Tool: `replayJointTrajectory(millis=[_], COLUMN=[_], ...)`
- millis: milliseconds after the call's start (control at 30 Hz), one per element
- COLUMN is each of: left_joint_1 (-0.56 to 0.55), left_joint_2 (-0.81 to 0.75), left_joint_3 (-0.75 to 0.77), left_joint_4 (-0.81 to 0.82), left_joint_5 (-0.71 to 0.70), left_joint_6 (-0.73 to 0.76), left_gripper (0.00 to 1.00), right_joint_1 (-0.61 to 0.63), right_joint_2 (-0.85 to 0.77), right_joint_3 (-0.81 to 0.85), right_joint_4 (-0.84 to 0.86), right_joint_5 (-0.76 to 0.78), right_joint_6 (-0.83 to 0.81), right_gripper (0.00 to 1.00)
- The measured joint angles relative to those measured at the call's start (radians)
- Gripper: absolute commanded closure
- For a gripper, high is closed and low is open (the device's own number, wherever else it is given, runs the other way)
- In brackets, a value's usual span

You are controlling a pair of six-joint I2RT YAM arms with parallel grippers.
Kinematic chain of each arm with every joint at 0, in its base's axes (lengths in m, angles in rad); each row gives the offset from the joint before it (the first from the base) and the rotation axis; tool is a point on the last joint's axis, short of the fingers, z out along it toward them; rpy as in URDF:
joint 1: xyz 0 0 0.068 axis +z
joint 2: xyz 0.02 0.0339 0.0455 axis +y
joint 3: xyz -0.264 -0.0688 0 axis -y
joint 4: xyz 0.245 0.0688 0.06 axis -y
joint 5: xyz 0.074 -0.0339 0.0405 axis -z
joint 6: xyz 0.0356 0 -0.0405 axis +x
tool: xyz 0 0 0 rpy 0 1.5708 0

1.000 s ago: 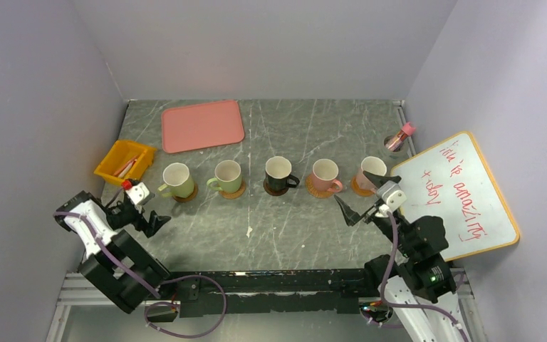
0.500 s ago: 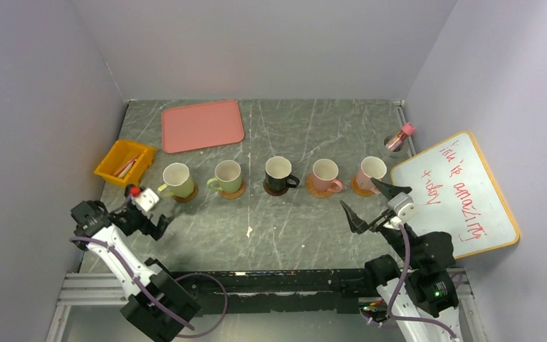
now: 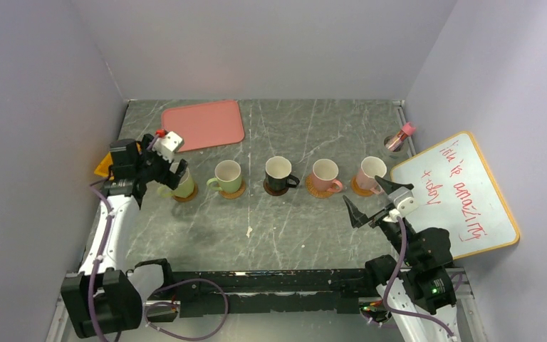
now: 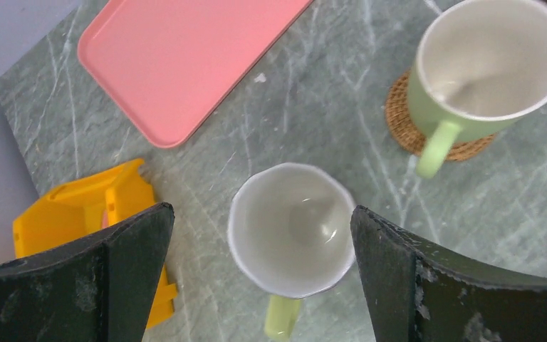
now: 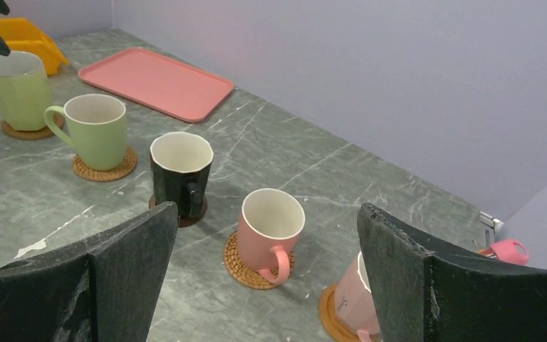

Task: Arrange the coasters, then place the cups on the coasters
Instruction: Reset both arms

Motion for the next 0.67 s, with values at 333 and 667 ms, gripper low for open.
replayJointTrajectory(millis=[333,667], left_joint_1=[-0.090,-0.092], left_joint_2=[-0.386,-0.684], left_joint_3=[-0.043,-0.164], left_joint_4=[-0.131,-0.272], left_joint_5=[0.100,0.265], left_joint_6=[0.055,0.123], left_gripper=[0.00,0.00], right_joint_1=[0.000,0.000], right_joint_2=[-0.008,-0.040], right_joint_3=[0.000,0.000], right_joint_4=[-0.003,-0.005], right_joint_5=[0.007,0.007], right_joint_6=[0.004,0.014], right_gripper=[0.00,0.00])
